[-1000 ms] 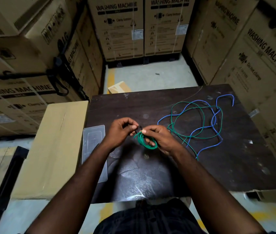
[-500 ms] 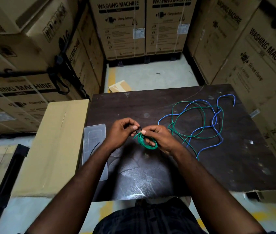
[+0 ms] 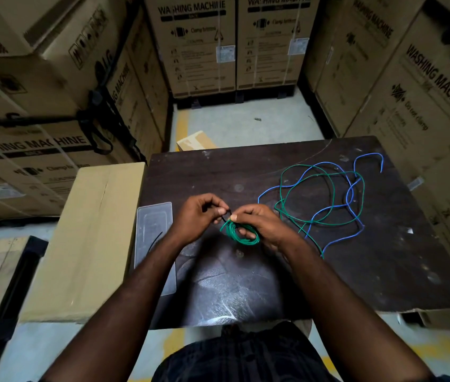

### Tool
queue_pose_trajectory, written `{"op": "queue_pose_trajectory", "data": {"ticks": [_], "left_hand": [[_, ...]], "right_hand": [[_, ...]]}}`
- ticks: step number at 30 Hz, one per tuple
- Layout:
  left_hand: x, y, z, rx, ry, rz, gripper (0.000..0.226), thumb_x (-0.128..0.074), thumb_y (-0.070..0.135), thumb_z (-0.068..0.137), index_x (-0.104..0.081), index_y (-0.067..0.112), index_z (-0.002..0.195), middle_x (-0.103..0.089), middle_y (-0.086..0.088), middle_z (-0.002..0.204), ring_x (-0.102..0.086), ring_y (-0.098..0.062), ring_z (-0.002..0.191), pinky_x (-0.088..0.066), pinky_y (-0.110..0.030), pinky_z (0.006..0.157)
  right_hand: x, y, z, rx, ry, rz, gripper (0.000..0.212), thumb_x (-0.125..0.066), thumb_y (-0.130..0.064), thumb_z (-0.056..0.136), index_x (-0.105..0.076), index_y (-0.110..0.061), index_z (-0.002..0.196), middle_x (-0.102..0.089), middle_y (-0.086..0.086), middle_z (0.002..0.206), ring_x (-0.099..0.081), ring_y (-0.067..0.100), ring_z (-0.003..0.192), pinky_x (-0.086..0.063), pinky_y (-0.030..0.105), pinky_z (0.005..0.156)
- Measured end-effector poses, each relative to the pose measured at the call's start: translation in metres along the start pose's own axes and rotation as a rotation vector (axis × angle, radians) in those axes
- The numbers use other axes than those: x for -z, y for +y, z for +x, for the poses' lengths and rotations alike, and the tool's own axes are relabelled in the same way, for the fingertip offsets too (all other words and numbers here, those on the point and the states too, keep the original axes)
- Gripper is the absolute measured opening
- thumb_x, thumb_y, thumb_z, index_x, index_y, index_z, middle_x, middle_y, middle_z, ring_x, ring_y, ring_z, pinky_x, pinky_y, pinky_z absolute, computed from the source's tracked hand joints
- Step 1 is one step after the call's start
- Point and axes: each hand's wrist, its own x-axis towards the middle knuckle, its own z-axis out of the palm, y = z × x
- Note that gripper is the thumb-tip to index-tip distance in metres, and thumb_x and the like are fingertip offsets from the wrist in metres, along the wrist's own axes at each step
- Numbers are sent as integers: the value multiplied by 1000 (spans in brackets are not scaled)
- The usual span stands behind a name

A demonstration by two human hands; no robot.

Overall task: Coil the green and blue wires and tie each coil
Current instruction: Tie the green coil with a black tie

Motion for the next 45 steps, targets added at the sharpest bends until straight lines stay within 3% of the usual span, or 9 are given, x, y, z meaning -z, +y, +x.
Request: {"op": "queue_pose_trajectory", "data": {"ticks": [11, 18, 27, 36, 41, 45], "left_hand": [[-2, 3, -3, -11, -38, 55, 6, -61, -10, 84, -65, -7, 87, -61, -1, 64, -52, 0, 52, -43, -12, 53], [-4, 0, -5, -27, -33, 55, 9, -61, -11, 83, -65, -4, 85, -62, 0, 63, -52, -7, 53, -44, -15, 53], [-6, 4, -7, -48, -35, 70, 7, -58, -14, 83, -63, -10, 86, -60, -3, 65, -51, -3, 53, -43, -14, 53], [-7, -2, -11, -62, -79, 123, 16, -60, -12, 81, -66, 1, 87, -65, -3, 70, -56, -8, 57, -47, -19, 57], [-8, -6, -12, -18, -86, 106, 14, -60, -9, 84, -68, 2, 88, -68, -5, 73, -60, -5, 59, -50, -18, 62], [-8, -10, -10, -18, -13, 159, 7, -66, 2, 84, -69, 8, 81, -70, -7, 71, -62, -10, 61, -51, -23, 65]], "right_hand": [[0, 0, 4, -82, 33, -48, 12, -61, -4, 84, -66, -7, 73, -49, 10, 48, -36, 8, 32, -22, 15, 34], [1, -5, 0, -148, 12, 45, 10, -58, -3, 85, -61, -3, 75, -49, 7, 46, -40, 8, 31, -21, 12, 31], [2, -2, 0, -190, 20, 133, 15, -59, -5, 83, -61, -9, 69, -44, 5, 48, -39, 9, 33, -14, 16, 33], [3, -4, 2, -302, -24, 1, 13, -53, -7, 80, -61, -5, 70, -40, 7, 38, -26, 10, 26, -11, 14, 32], [2, -6, 2, -231, 18, -50, 21, -54, -2, 82, -58, -8, 62, -40, 1, 39, -31, 8, 27, -14, 12, 32], [-1, -11, 1, -177, 49, -170, 9, -56, -2, 82, -59, -1, 74, -41, -1, 41, -34, 8, 30, -21, 11, 32]]}}
